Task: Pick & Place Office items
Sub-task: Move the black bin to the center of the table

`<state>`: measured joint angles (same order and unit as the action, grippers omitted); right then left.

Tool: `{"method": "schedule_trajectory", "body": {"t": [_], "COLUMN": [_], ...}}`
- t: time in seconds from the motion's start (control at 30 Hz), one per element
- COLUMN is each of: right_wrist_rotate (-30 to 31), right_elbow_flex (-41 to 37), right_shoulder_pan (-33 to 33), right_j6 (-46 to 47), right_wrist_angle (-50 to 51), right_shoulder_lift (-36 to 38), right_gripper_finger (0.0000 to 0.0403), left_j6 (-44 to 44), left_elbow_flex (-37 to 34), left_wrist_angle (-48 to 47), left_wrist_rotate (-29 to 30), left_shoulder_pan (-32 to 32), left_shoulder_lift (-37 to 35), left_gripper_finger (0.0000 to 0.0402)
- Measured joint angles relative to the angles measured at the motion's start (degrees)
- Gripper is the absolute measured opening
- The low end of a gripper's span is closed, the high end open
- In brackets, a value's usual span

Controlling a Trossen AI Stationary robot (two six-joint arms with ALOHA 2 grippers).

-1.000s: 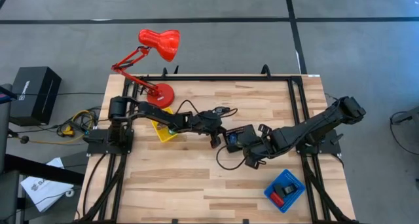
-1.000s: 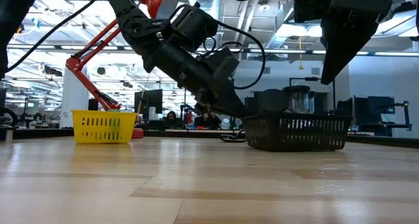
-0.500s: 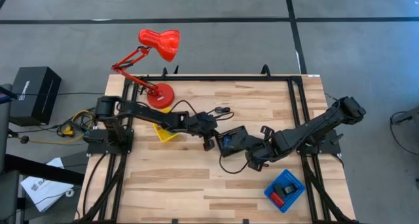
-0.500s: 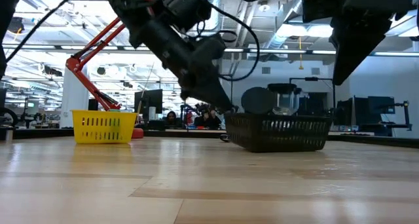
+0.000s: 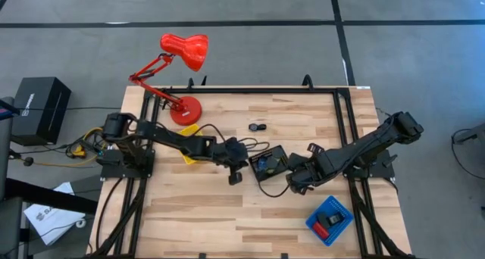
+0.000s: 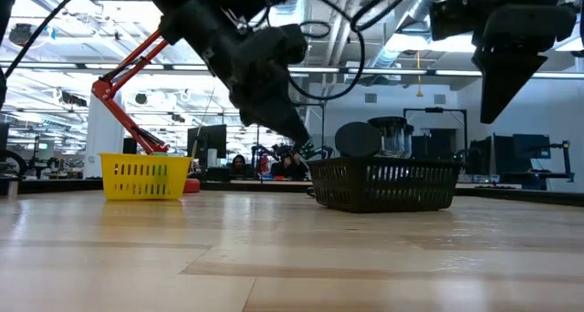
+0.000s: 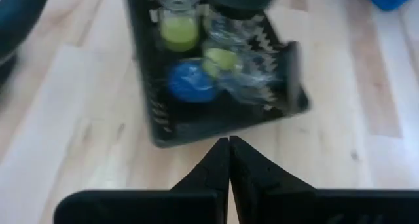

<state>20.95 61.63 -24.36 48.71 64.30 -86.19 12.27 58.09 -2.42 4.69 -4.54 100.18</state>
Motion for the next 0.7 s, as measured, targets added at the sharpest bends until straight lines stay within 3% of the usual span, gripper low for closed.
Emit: {"method": "schedule_trajectory", "body": {"t": [0.2,0.37,0.7], "right_wrist_rotate": [0.02,0.04,-0.05], "right_elbow_flex": [-0.02,-0.02,-0.02], "right_shoulder_pan": [0.62,1.18,-0.07], "right_j6": [0.35,-0.92,-2.23], "right_wrist_angle": [-2.14,-3.50,-7.03], "right_shoulder_lift": [0.00,0.00,0.00], "right_gripper_finger": [0.0000,0.0000,0.0000], "left_j6": [0.39,-5.02,-6.01], "left_elbow_flex": [-0.01,-0.01,-0.03], "left_wrist_angle": [1.37,7.02,10.99], "left_wrist_rotate": [0.49,6.94,12.75], "left_shoulder_pan": [-4.79,-9.43,-10.91], "left_shoulder_lift": [-0.37,-0.32,2.26], "left_gripper_finger": [0.0001,0.0001,0.0024]}}
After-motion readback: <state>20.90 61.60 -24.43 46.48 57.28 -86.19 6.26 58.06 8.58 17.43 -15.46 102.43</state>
